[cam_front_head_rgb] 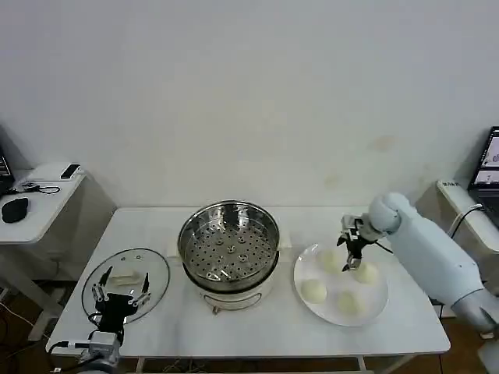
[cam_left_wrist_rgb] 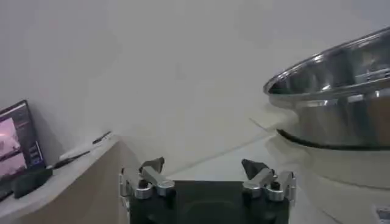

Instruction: Take steamed baozi put them in steamer then cover it.

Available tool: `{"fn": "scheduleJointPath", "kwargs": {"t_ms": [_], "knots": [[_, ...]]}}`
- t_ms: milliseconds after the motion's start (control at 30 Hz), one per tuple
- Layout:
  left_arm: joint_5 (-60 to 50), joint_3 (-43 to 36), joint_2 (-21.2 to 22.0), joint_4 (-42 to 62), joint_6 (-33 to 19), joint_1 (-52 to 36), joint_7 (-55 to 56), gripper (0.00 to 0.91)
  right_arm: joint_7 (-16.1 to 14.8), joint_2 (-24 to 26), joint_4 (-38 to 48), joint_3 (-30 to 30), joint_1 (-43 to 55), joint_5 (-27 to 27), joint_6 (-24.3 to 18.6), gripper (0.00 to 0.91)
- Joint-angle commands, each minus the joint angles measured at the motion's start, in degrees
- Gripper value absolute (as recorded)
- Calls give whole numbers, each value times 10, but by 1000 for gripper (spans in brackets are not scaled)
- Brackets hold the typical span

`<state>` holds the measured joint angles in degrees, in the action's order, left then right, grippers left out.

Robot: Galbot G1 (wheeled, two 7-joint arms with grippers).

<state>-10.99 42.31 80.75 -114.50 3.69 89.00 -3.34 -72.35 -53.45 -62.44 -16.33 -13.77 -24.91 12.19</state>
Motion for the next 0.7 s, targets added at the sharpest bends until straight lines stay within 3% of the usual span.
{"fn": "scheduleJointPath", "kwargs": {"t_ms": [33, 700], "knots": [[0, -3, 0, 6, -2, 1, 0, 907, 13, -24, 25, 3, -9, -20, -3, 907], [-1, -5, 1, 9, -3, 3, 1, 907, 39, -51, 69, 7, 2, -31, -8, 907]]}}
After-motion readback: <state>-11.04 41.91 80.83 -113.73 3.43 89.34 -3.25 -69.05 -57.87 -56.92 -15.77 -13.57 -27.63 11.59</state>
